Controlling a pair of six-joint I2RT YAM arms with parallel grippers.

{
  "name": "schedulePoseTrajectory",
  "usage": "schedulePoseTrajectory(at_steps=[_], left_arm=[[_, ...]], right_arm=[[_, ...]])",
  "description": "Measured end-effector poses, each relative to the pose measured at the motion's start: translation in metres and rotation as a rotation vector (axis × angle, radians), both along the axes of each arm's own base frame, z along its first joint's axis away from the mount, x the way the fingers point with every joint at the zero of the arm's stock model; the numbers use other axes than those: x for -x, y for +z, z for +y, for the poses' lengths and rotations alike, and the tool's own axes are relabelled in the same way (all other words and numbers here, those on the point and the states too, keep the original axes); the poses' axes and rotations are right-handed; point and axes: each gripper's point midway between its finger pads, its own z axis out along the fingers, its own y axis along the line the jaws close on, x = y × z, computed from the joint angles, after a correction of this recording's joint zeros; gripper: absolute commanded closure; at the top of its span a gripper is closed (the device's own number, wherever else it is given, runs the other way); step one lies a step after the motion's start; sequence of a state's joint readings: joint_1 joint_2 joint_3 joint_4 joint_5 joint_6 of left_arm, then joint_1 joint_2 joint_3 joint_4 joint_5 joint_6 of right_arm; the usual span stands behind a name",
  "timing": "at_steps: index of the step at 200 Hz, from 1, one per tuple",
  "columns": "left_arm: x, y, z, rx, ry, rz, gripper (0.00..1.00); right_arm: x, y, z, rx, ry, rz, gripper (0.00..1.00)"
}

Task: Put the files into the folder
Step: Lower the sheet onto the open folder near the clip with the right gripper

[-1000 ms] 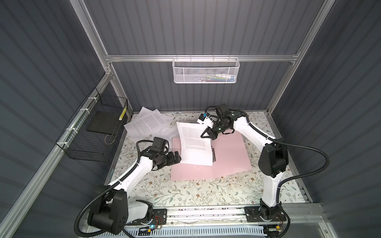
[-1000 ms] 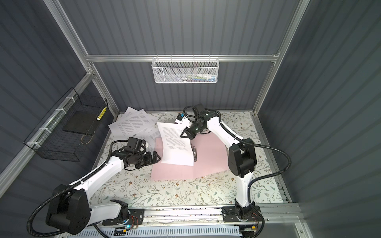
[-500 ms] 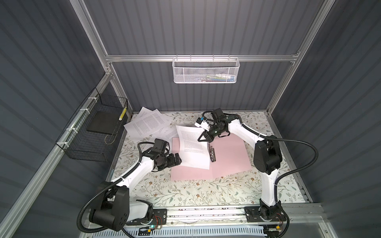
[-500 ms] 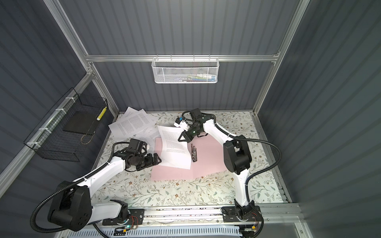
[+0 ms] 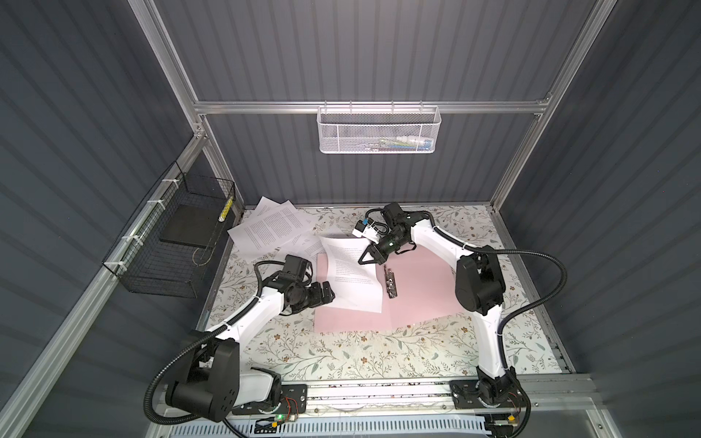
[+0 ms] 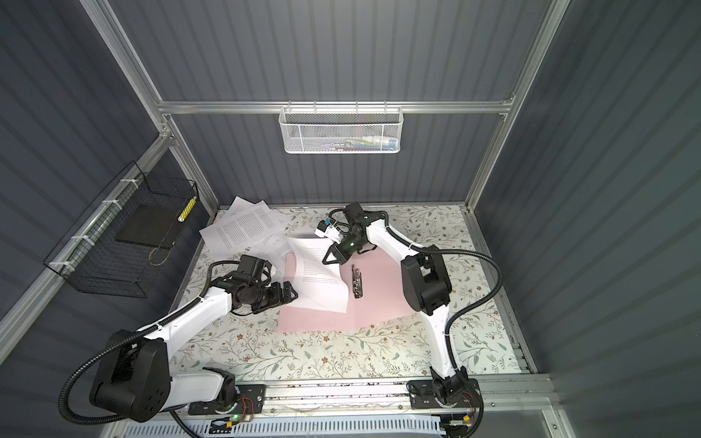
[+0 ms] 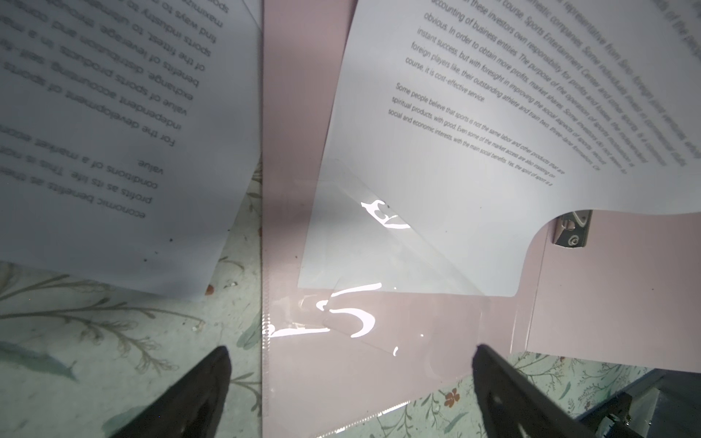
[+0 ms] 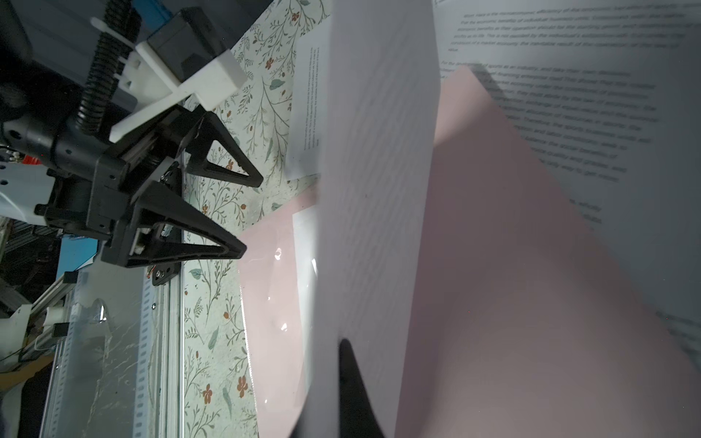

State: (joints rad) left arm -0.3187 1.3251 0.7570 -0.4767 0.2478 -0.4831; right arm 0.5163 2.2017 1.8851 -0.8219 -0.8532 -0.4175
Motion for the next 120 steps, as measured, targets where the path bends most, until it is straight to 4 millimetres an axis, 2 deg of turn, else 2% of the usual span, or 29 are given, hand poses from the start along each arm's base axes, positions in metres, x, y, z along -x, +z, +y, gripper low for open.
schedulePoseTrajectory(at_steps=[31,82,120], left_arm=[[0.000,-0.001,0.000,-0.001,0.000,0.003,0.00],[0.000,-0.001,0.000,-0.001,0.000,0.003,0.00],[0.000,-0.001,0.000,-0.001,0.000,0.003,0.00]], right_arm=[[0.008,-0.002,-0.008,0.010,0.024,0.028,1.00],[0.003,-0.010,-0.036,0.063,0.008,0.043,1.00],[0.007,-0.013,-0.043,0.098,0.021,0.046,1.00]])
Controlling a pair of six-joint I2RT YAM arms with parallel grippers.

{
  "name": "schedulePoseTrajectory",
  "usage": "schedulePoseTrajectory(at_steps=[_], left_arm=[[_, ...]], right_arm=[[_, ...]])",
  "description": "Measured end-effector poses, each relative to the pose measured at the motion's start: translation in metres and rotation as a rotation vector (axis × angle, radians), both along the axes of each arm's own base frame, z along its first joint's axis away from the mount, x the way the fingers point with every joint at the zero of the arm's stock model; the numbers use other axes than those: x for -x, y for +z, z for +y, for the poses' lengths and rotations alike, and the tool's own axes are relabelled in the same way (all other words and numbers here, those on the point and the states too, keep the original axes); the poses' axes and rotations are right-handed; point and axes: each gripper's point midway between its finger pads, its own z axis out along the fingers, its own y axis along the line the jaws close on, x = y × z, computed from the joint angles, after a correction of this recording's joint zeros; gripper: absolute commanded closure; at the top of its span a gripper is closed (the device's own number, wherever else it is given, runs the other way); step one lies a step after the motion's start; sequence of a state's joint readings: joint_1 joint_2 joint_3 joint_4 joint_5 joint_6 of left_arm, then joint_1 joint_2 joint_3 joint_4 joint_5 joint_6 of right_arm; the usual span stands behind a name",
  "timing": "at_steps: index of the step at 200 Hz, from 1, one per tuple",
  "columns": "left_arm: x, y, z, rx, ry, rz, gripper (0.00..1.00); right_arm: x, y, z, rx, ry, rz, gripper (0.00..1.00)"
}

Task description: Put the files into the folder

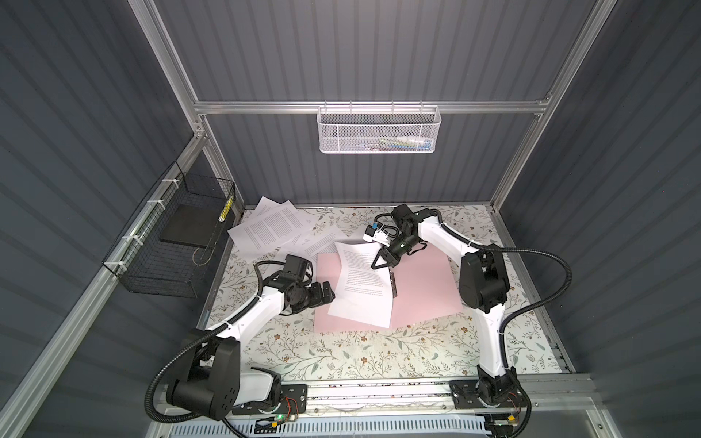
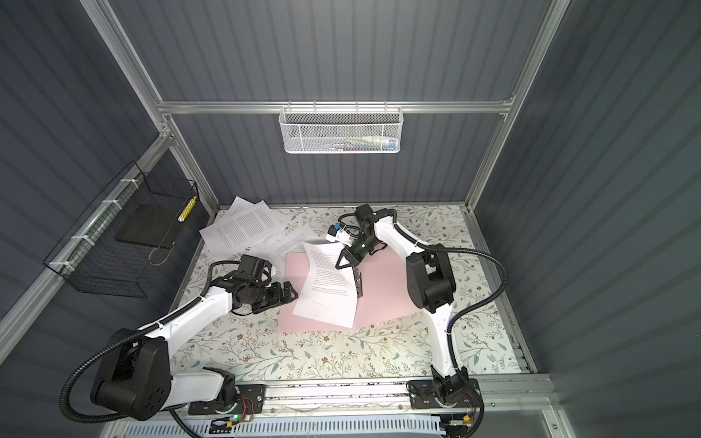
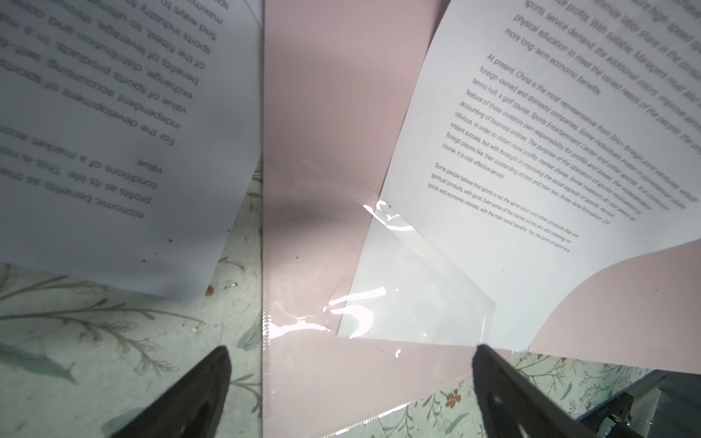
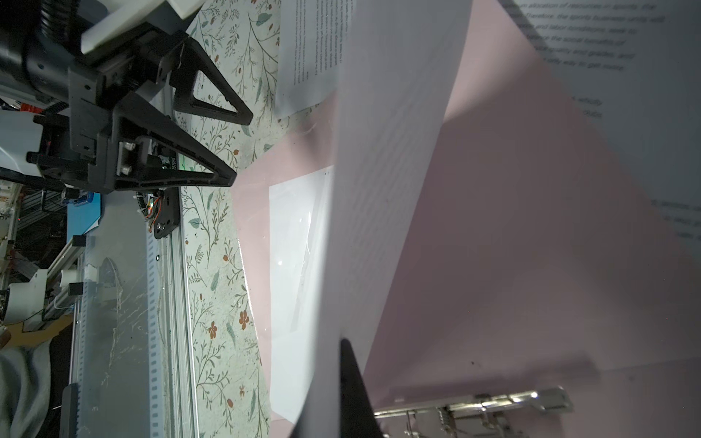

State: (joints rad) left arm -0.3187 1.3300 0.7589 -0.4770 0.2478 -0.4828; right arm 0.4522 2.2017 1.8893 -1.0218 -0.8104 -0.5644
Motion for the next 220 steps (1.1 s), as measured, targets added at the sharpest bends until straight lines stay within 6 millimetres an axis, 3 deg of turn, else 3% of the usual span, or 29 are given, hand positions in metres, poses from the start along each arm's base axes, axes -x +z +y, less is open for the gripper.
schedulePoseTrajectory(at_steps=[92,138,220], left_arm=[[-0.001,-0.003,-0.001,-0.002,-0.001,0.011,0.00],[-0.001,-0.003,-0.002,0.007,-0.005,0.013,0.00],[-0.003,-0.001,-0.005,0.022,-0.010,0.004,0.00]], right_arm=[[0.004,0.012,0.028,-0.080,-0.023,0.043,1.00],[0.007,-0.007,0.034,-0.104,-0.104,0.151,1.00],[0.010,-0.002,0.061,-0.141,-0.132,0.189,1.00]])
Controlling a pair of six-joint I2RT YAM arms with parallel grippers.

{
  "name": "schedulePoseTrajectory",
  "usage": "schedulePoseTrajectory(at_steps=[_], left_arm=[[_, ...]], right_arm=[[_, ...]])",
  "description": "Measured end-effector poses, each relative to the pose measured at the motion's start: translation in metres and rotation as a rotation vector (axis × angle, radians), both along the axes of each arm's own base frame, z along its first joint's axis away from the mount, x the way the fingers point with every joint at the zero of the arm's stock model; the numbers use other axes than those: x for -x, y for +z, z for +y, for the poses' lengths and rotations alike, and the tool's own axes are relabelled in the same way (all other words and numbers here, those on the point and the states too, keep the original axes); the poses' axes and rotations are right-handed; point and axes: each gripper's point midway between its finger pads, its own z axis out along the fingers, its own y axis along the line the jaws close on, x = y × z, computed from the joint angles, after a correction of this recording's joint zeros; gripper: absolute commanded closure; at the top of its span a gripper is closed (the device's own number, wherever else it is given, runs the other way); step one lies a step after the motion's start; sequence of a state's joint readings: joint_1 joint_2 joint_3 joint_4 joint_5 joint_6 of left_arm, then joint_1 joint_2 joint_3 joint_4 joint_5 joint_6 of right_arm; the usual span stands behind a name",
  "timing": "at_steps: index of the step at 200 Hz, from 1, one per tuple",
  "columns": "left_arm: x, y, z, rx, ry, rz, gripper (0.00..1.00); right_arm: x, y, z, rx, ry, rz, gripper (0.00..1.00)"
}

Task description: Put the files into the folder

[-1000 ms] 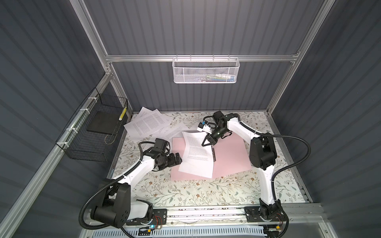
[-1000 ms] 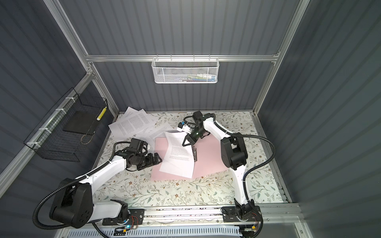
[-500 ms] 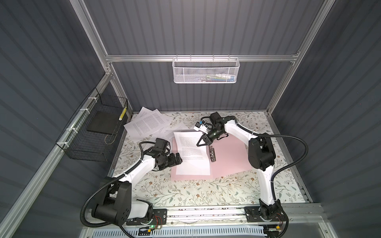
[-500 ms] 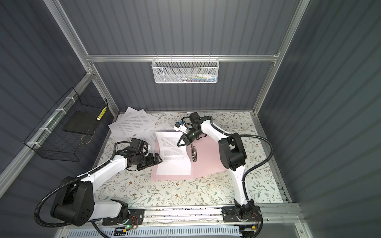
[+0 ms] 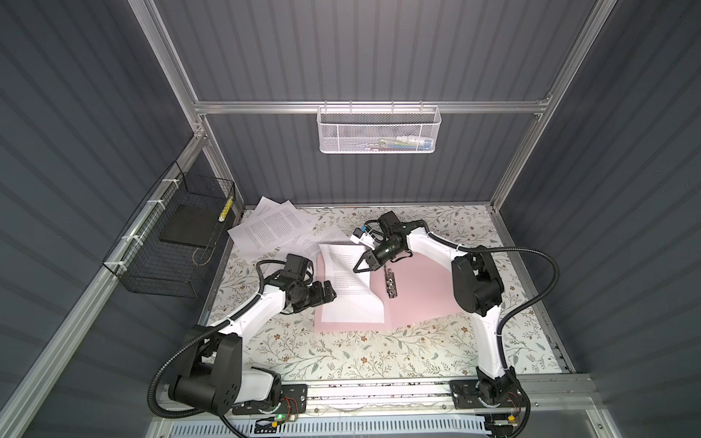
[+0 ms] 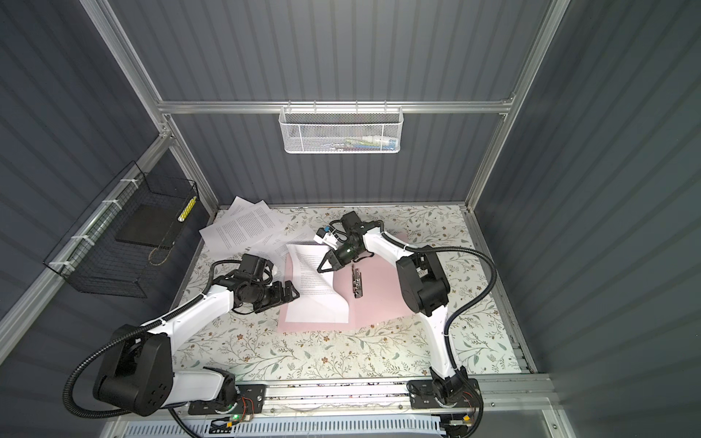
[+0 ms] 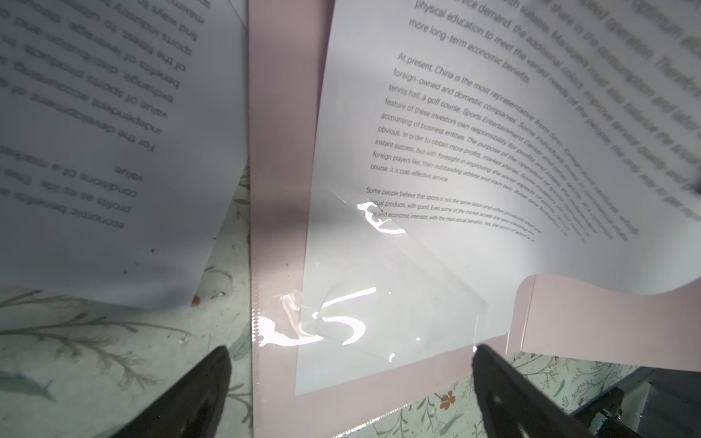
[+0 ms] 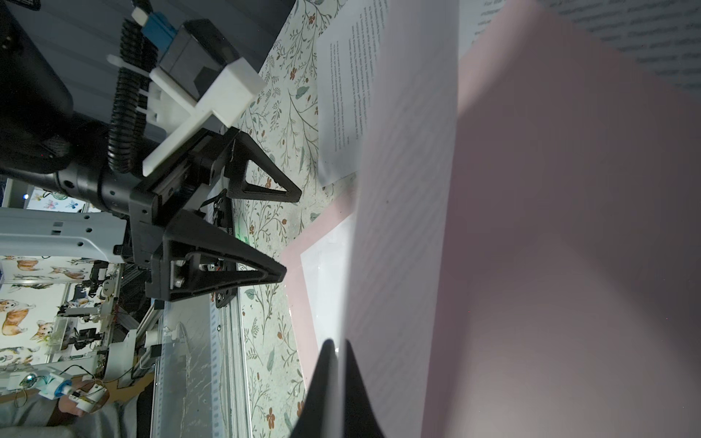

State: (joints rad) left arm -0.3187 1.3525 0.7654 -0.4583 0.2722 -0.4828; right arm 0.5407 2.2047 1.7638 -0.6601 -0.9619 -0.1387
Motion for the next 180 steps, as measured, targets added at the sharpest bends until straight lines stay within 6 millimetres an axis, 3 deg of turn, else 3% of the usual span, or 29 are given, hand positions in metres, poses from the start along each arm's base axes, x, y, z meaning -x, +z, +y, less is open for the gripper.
schedulePoseTrajectory(at_steps=[34,80,107,132,180], left_arm=[[-0.001,0.001,-0.001,0.006,-0.002,-0.004,0.00],[-0.001,0.001,-0.002,0.010,-0.004,-0.005,0.00],[-0.001,0.001,-0.002,0.011,-0.005,-0.005,0.00],[-0.001,0.001,-0.002,0.011,-0.004,-0.005,0.00],[-0.001,0.001,-0.002,0.011,-0.004,-0.005,0.00]], right_arm=[[-0.010,-0.013,0.004,0.014,-0.027,0.039,1.00],[-0.015,-0.036,-0.001,0.092,-0.091,0.106,0.80],[-0.020,-0.041,-0.016,0.137,-0.172,0.103,0.64],[-0.022,-0.041,-0.034,0.163,-0.260,0.107,0.58],[-0.027,-0.042,-0.050,0.127,-0.410,0.101,0.56]])
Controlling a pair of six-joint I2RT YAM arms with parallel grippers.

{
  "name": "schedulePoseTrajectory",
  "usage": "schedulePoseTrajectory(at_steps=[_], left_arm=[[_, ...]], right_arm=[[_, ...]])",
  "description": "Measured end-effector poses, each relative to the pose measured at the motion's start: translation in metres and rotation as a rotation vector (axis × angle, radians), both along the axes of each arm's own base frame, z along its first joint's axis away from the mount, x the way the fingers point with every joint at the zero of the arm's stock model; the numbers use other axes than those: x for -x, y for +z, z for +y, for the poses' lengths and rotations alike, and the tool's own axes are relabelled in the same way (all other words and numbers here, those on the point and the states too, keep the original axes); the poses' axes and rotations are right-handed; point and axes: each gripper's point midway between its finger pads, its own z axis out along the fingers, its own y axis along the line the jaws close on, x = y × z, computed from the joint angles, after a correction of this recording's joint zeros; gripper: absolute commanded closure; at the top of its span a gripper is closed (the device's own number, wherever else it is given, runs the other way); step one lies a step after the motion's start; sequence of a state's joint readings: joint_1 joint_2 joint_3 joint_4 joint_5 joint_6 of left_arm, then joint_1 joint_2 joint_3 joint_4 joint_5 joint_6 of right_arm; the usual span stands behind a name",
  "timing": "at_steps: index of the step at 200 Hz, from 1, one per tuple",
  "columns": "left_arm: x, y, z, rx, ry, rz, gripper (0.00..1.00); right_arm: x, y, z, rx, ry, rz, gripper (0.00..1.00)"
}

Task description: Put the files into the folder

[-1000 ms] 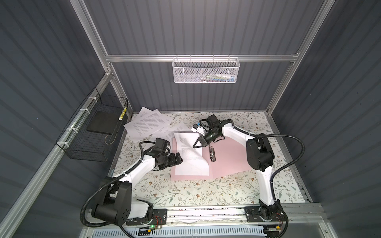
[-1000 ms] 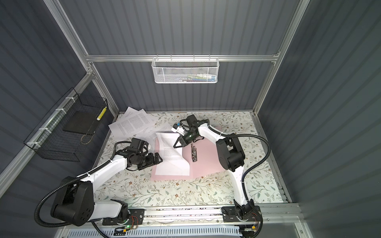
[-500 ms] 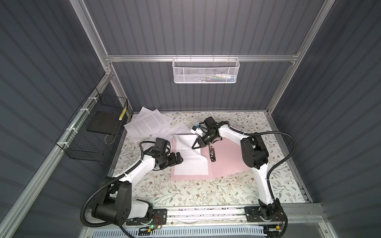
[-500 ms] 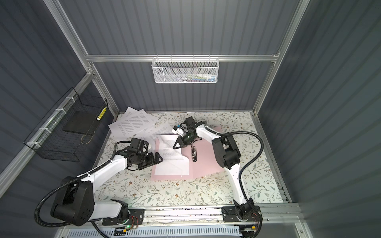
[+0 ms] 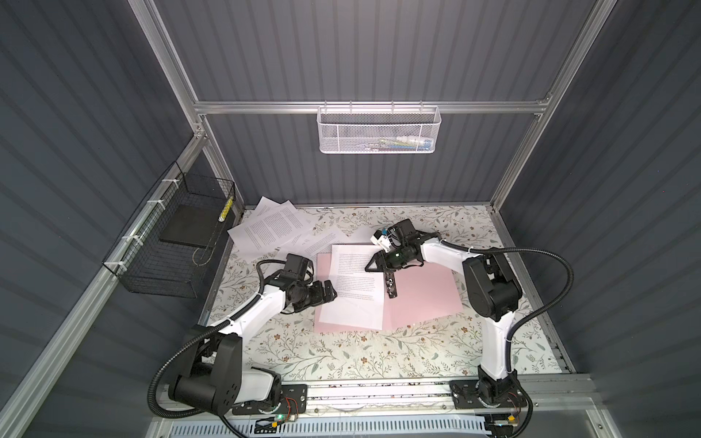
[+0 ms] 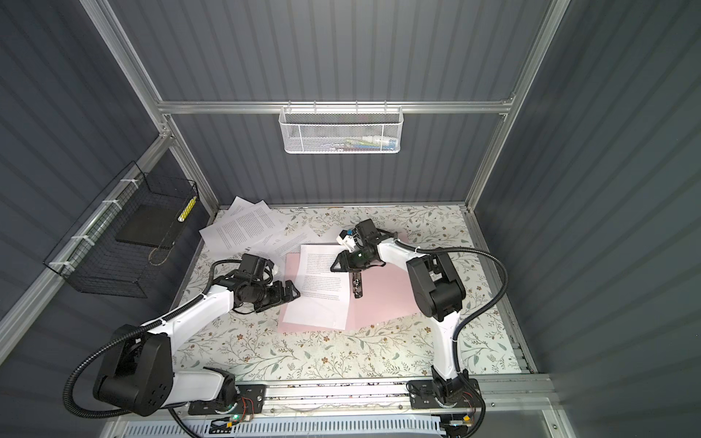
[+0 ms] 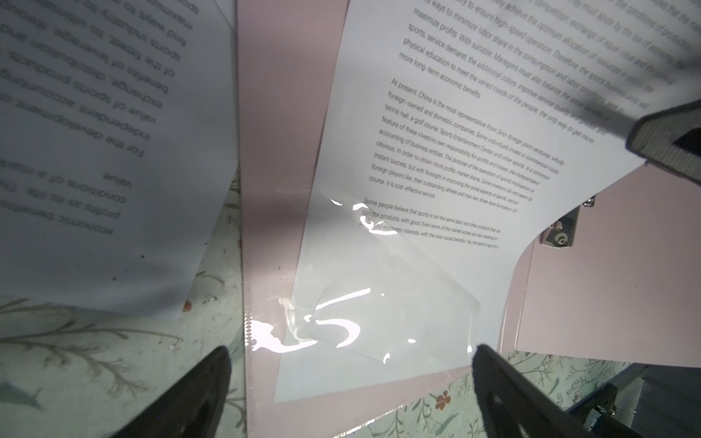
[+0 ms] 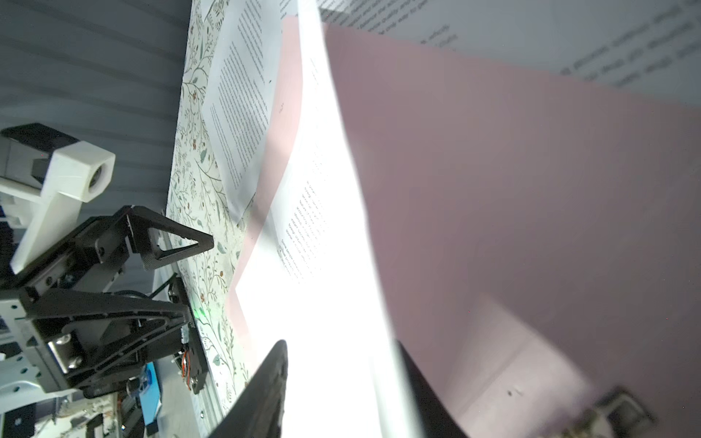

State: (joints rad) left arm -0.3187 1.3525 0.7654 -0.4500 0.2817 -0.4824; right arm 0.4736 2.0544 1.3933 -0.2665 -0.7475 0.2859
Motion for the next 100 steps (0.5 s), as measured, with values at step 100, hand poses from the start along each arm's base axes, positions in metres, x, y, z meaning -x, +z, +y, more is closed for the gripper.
schedulePoseTrajectory(at_steps=[100], left_arm=[[0.000,0.000,-0.001,0.003,-0.002,0.000,0.00]], right_arm=[[0.000,0.001,-0.015,-0.109,-0.270,-0.023,0.59]])
